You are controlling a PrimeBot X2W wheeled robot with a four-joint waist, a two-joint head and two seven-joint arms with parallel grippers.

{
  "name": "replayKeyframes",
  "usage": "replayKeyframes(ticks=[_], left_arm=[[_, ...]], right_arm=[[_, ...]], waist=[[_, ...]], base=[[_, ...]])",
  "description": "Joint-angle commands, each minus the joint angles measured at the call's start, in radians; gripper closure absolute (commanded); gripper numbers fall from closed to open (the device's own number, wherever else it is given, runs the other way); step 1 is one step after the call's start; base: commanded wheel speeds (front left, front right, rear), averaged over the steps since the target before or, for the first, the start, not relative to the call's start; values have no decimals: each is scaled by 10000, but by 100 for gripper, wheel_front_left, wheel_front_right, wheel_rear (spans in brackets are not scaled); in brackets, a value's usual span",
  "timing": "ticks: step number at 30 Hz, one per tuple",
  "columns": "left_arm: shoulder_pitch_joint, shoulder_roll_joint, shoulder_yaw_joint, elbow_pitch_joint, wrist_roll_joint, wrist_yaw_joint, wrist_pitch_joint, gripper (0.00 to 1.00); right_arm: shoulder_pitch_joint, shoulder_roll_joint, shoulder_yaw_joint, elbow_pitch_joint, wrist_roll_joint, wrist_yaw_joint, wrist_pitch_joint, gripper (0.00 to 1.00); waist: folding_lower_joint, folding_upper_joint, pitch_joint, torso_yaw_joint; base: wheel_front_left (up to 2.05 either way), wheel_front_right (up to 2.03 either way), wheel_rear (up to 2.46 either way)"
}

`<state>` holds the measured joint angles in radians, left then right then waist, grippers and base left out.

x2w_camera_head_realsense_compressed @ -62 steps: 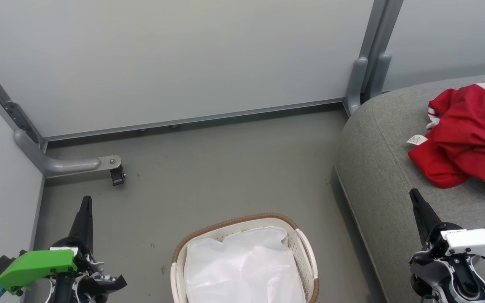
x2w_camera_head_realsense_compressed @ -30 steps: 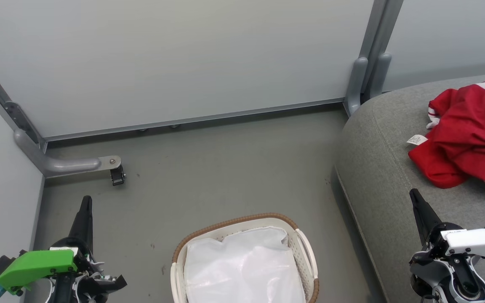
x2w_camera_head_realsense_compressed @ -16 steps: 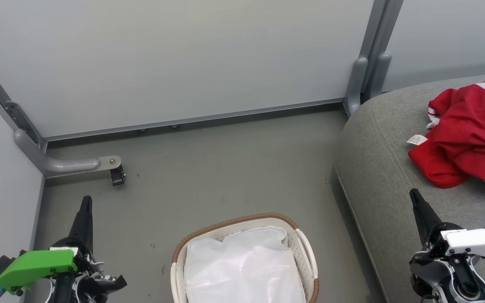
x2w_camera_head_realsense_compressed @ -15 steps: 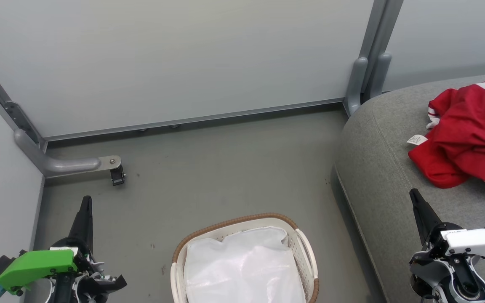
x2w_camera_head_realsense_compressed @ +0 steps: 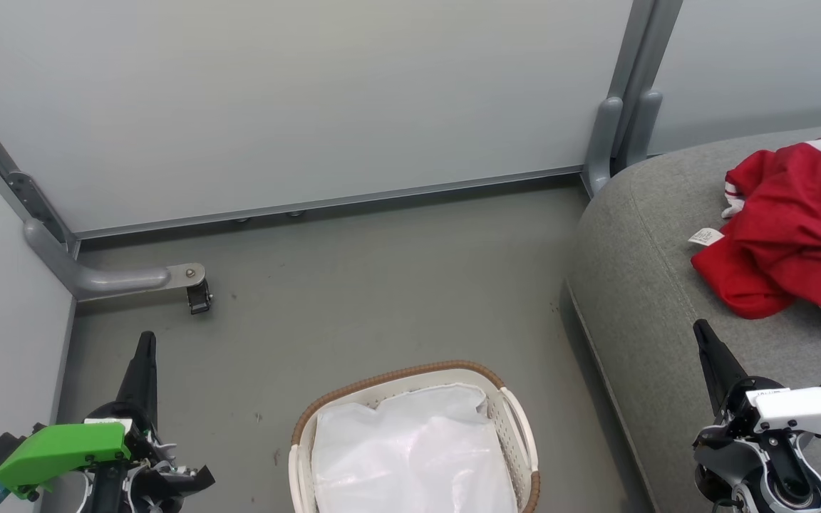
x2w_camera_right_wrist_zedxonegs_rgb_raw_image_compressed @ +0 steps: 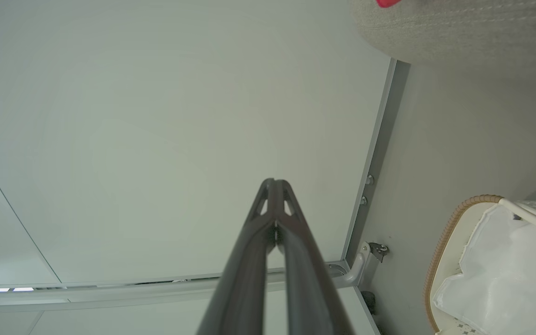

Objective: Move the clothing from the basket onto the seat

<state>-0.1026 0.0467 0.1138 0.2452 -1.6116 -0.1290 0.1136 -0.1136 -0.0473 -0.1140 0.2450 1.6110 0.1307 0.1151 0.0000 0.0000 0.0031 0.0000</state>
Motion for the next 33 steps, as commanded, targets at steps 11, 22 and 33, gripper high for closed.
replayKeyframes(ticks=[11,22,33], left_arm=[[-119,66,19,-19,-31,-45,40,100],[-119,66,19,-19,-31,-45,40,100],[-119,67,19,-20,-31,-45,40,100]], right_arm=[[105,-56,-19,-28,39,0,13,100],[106,-56,-19,-28,39,0,13,100],[106,-56,-19,-28,40,0,12,100]], waist=[[0,0,0,0],[0,0,0,0],[0,0,0,0]], base=[[0,0,0],[0,0,0],[0,0,0]])
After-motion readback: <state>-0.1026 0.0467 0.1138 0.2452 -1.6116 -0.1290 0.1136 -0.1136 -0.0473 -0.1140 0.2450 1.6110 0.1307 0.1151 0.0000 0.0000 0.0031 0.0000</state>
